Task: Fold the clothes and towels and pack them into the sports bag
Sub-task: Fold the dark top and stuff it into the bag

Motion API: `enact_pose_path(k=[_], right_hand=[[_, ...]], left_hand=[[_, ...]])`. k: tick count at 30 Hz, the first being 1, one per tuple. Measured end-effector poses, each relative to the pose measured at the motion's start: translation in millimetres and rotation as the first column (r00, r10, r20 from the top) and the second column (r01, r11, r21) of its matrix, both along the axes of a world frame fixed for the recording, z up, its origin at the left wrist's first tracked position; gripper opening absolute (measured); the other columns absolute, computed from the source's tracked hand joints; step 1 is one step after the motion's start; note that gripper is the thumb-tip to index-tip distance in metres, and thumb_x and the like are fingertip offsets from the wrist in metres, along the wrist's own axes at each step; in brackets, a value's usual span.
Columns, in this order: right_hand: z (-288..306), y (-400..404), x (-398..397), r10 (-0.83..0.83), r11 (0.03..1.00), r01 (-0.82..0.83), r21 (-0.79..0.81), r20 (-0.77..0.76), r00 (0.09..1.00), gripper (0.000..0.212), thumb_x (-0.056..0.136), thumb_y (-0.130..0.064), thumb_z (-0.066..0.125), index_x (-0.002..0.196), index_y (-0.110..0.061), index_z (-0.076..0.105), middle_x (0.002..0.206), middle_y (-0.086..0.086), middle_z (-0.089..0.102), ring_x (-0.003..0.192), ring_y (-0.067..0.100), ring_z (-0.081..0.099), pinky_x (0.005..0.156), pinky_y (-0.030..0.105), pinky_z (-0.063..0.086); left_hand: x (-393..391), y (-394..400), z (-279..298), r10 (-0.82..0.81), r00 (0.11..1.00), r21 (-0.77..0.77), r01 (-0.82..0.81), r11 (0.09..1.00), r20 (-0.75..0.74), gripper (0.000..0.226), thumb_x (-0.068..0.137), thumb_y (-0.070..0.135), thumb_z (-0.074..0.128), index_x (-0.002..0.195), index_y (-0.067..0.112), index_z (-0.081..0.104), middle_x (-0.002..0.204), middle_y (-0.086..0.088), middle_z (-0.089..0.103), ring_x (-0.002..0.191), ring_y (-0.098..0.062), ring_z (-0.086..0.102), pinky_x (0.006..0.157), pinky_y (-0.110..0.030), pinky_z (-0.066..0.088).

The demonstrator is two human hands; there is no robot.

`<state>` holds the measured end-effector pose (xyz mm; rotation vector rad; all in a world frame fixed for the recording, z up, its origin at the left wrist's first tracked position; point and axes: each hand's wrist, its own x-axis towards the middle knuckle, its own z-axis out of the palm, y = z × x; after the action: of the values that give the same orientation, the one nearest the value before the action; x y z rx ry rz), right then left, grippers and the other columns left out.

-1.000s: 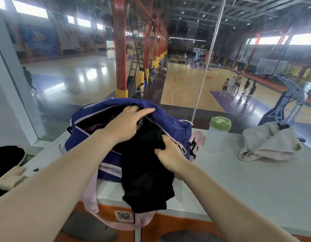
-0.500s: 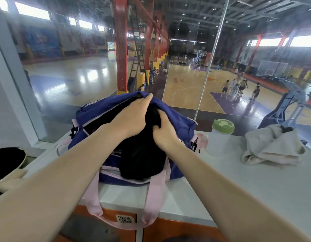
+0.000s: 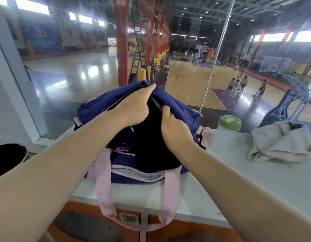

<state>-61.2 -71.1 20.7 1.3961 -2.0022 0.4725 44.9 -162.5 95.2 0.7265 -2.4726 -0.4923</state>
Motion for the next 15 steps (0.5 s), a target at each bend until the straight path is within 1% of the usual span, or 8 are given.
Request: enact_pose_path(k=[2,4,5,8,10,12,14,15], right_hand=[[-1.7,8.1,-3.2,0.027,1.000,-0.027,0.012,0.000,1.000,0.039,0.079,0.005,0.045,0.115,0.010,0.056,0.070,0.019,0.066,0.041,0.031,0.061,0.032,0.026,0.036],[1.2,14.9,-1.5,0.055,0.996,-0.059,0.073,0.053,0.997,0.039,0.081,0.006,0.058,0.119,0.003,0.053,0.084,0.017,0.067,0.056,0.033,0.066,0.039,0.032,0.045],[1.9,17.5,-0.2,0.065,0.991,-0.073,0.109,0.073,0.995,0.036,0.082,0.004,0.059,0.116,-0.002,0.053,0.090,0.016,0.065,0.065,0.034,0.068,0.044,0.036,0.047],[2.1,21.1,-0.3,0.105,0.961,-0.105,0.254,0.012,0.994,0.030,0.086,-0.004,0.058,0.114,-0.013,0.053,0.107,0.013,0.056,0.087,0.036,0.063,0.061,0.042,0.051],[4.0,19.3,-2.7,0.124,0.936,-0.097,0.339,-0.059,0.991,0.030,0.088,-0.006,0.056,0.117,-0.014,0.057,0.118,0.016,0.051,0.092,0.037,0.060,0.070,0.043,0.049],[5.4,12.7,-4.5,0.117,0.917,-0.062,0.394,-0.116,0.986,0.029,0.091,-0.004,0.051,0.118,-0.009,0.057,0.124,0.020,0.049,0.091,0.038,0.060,0.072,0.043,0.048],[9.0,1.8,-2.3,0.086,0.905,-0.034,0.423,-0.102,0.991,0.027,0.094,-0.005,0.047,0.120,-0.005,0.053,0.123,0.022,0.049,0.089,0.038,0.061,0.074,0.044,0.050],[10.7,-4.4,-1.3,0.052,0.902,-0.015,0.432,-0.075,0.996,0.029,0.096,-0.007,0.045,0.124,-0.005,0.051,0.124,0.022,0.048,0.094,0.038,0.061,0.078,0.045,0.051]], left_hand=[[1.5,1.3,1.3,0.004,1.000,0.017,-0.004,1.000,-0.002,0.068,0.093,-0.008,0.032,0.154,0.017,0.018,0.158,-0.007,0.027,0.144,-0.020,0.028,0.113,-0.027,0.024],[0.5,0.0,-0.4,-0.022,0.999,0.073,0.025,0.997,-0.034,0.069,0.092,-0.009,0.032,0.154,0.017,0.019,0.159,-0.008,0.027,0.145,-0.020,0.027,0.114,-0.028,0.024],[0.2,-1.5,-0.1,-0.032,0.999,0.081,0.035,0.996,-0.039,0.069,0.092,-0.010,0.032,0.154,0.015,0.019,0.159,-0.008,0.026,0.145,-0.020,0.026,0.115,-0.028,0.024],[-2.1,-2.5,2.1,-0.040,0.997,0.107,0.047,0.993,-0.068,0.070,0.091,-0.010,0.030,0.154,0.016,0.021,0.159,-0.007,0.027,0.144,-0.019,0.028,0.116,-0.032,0.026],[-1.5,-0.9,4.9,-0.028,0.998,0.109,0.035,0.993,-0.064,0.070,0.091,-0.010,0.030,0.155,0.018,0.019,0.159,-0.006,0.027,0.144,-0.020,0.029,0.115,-0.034,0.029],[-3.3,-4.3,6.3,-0.033,0.998,0.108,0.039,0.993,-0.058,0.072,0.091,-0.010,0.031,0.155,0.020,0.018,0.159,-0.006,0.027,0.143,-0.020,0.030,0.115,-0.035,0.030],[-3.2,-4.5,7.0,-0.043,0.996,0.129,0.052,0.990,-0.073,0.072,0.090,-0.010,0.031,0.155,0.019,0.018,0.159,-0.006,0.025,0.145,-0.020,0.026,0.116,-0.035,0.027],[-3.9,-3.9,6.3,-0.038,0.996,0.119,0.047,0.992,-0.081,0.071,0.091,-0.011,0.032,0.155,0.017,0.018,0.159,-0.007,0.025,0.146,-0.021,0.025,0.117,-0.033,0.025]])
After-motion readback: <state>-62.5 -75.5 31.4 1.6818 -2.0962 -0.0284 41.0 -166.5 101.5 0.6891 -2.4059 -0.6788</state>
